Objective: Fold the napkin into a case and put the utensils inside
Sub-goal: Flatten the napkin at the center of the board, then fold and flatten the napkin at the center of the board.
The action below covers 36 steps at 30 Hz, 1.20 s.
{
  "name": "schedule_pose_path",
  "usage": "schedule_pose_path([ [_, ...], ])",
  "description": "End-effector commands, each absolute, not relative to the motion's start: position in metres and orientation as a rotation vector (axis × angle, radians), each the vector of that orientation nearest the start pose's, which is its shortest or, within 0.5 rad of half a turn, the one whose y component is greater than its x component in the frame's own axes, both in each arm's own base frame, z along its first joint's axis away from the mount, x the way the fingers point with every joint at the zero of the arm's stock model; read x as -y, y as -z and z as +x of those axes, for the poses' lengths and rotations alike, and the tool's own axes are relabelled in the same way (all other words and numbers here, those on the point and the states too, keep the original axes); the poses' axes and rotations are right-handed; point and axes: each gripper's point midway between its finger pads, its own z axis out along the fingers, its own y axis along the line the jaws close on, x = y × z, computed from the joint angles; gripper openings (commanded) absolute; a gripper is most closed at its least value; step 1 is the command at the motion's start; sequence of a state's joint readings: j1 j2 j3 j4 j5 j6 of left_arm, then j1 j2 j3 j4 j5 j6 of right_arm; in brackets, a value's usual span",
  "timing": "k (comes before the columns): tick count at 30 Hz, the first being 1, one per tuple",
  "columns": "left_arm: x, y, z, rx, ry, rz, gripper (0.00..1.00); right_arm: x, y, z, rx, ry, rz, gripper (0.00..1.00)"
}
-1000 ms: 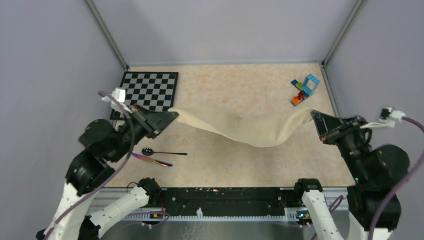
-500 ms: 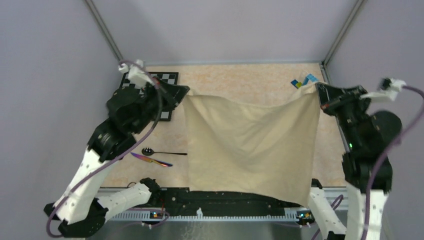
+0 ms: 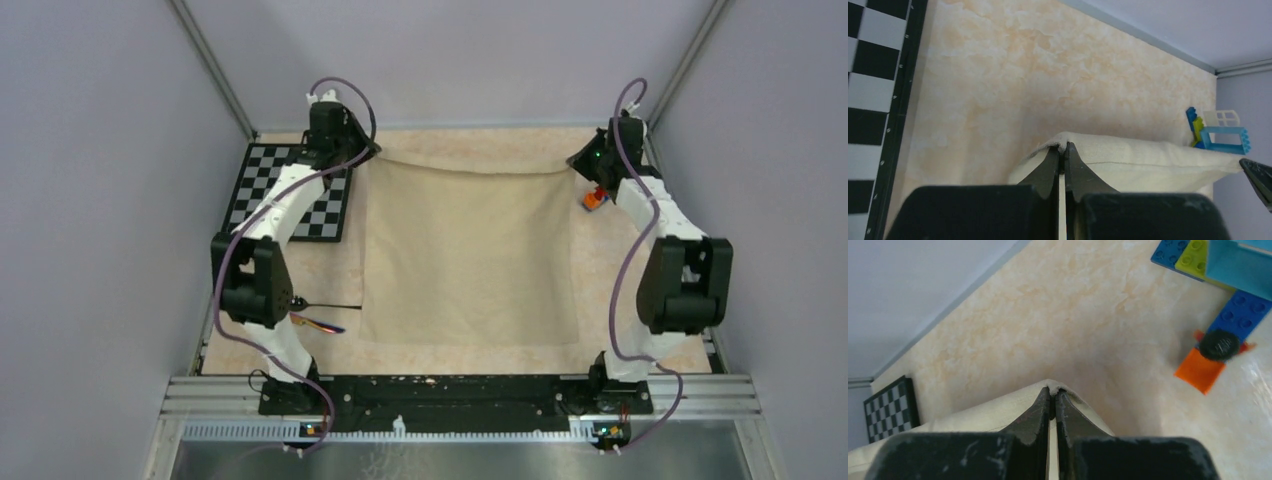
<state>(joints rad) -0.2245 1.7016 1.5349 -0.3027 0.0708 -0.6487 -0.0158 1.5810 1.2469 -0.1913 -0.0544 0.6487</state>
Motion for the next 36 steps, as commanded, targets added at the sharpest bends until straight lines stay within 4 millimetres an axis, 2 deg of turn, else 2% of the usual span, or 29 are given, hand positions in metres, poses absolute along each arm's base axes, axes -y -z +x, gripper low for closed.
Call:
schedule_pose_path([
  [1, 0.169, -0.231, 0.531, -2.019, 0.815, -0.288, 0.0, -0.036, -0.205, 0.541, -1.964, -0.499, 0.514, 0.0],
  [3, 0.169, -0.217, 0.545, -2.028, 0.832, -0.292, 0.0, -0.039, -0.18, 0.559, -2.028, -0.497, 0.491, 0.0],
  [5, 0.172, -0.206, 0.554, -2.046, 0.835, -0.285, 0.0, -0.038, -0.164, 0.574, -2.076, -0.496, 0.471, 0.0],
  [9, 0.172, -0.189, 0.557, -2.081, 0.84, -0.303, 0.0, -0.043, -0.141, 0.59, -2.154, -0.527, 0.418, 0.0],
  [14, 0.172, -0.178, 0.554, -2.105, 0.843, -0.296, 0.0, -0.046, -0.149, 0.593, -2.15, -0.545, 0.379, 0.0],
  [20, 0.179, -0.182, 0.552, -2.112, 0.913, -0.3, 0.0, -0.023, -0.171, 0.603, -2.1, -0.502, 0.403, 0.0],
  [25, 0.182, -0.178, 0.547, -2.123, 0.941, -0.31, 0.0, -0.018, -0.175, 0.619, -2.103, -0.498, 0.377, 0.0],
  [29, 0.183, -0.172, 0.547, -2.13, 0.948, -0.319, 0.0, -0.021, -0.18, 0.634, -2.086, -0.527, 0.356, 0.0],
  [31, 0.182, -0.17, 0.549, -2.13, 0.936, -0.316, 0.0, -0.026, -0.174, 0.638, -2.1, -0.551, 0.351, 0.0],
  [36, 0.176, -0.172, 0.559, -2.129, 0.897, -0.297, 0.0, -0.04, -0.164, 0.63, -2.132, -0.559, 0.329, 0.0],
])
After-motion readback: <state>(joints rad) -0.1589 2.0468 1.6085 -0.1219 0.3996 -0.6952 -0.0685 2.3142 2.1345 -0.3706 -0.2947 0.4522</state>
